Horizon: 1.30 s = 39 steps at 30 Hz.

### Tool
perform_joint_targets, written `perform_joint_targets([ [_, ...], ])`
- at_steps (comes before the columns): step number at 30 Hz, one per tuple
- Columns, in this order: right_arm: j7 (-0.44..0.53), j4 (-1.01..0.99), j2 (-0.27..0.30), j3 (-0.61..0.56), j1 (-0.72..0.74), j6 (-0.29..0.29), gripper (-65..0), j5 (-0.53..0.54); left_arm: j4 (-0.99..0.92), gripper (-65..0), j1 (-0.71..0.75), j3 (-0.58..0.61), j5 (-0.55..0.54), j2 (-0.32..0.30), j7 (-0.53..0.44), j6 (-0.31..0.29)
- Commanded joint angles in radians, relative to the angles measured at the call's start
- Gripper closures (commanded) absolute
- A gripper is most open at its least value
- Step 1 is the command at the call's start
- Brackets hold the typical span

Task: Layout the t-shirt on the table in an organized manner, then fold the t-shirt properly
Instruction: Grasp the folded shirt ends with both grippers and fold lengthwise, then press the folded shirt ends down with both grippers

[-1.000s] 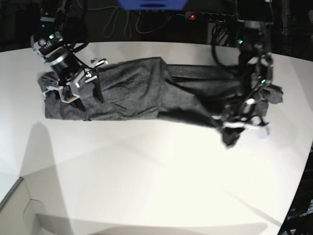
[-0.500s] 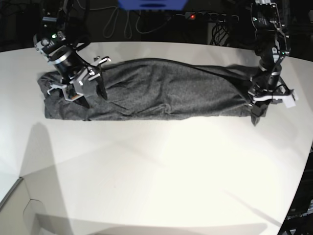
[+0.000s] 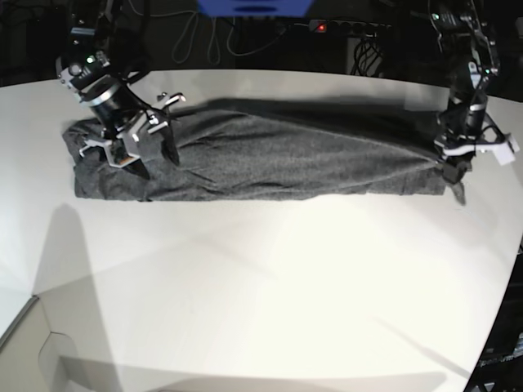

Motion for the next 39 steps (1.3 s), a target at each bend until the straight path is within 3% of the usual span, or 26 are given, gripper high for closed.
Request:
perform_joint_targets([
  [1,0.029,0.020,0.004,0.002,0.006,-0.001,-34.0,0.020,0.019,0.0,-0.002,-0.007,-0.005,-0.009,-0.020,-0.010],
  [13,0.029,0.019,0.004,0.002,0.009,-0.001,-34.0,0.020,-0.048,-0.6,0.024,-0.007,-0.007,0.033,-0.018,-0.010],
  [15,0.029,0.019,0.004,0.002,0.009,-0.001,-34.0,0.020,-0.073,-4.1,0.027,-0.012,-0.014,0.036,-0.018,-0.010],
  [21,0.032,0.023,0.006,0.013,0.020,-0.001,-34.0,0.020,-0.096,-32.0,0.029,-0.013,-0.016,0.050,-0.018,-0.010],
  [25,0.029,0.023,0.003,0.051,0.029,-0.001,-34.0,0.020,-0.053,-44.9,0.047,-0.032,-0.017,0.050,-0.020,-0.010],
  [29,0.029,0.023,0.003,0.054,0.029,-0.001,-34.0,0.020,0.050,-49.9,0.066,-0.095,-0.017,0.073,-0.020,-0.014],
  [34,0.029,0.022,0.003,0.051,0.027,-0.001,-34.0,0.020,0.032,-50.3,0.058,-0.153,-0.003,0.065,-0.018,-0.016],
  [39,0.029,0.022,-0.014,0.053,0.027,-0.001,-34.0,0.020,-0.076,-50.4,0.023,-0.108,0.044,-0.041,0.024,-0.016],
])
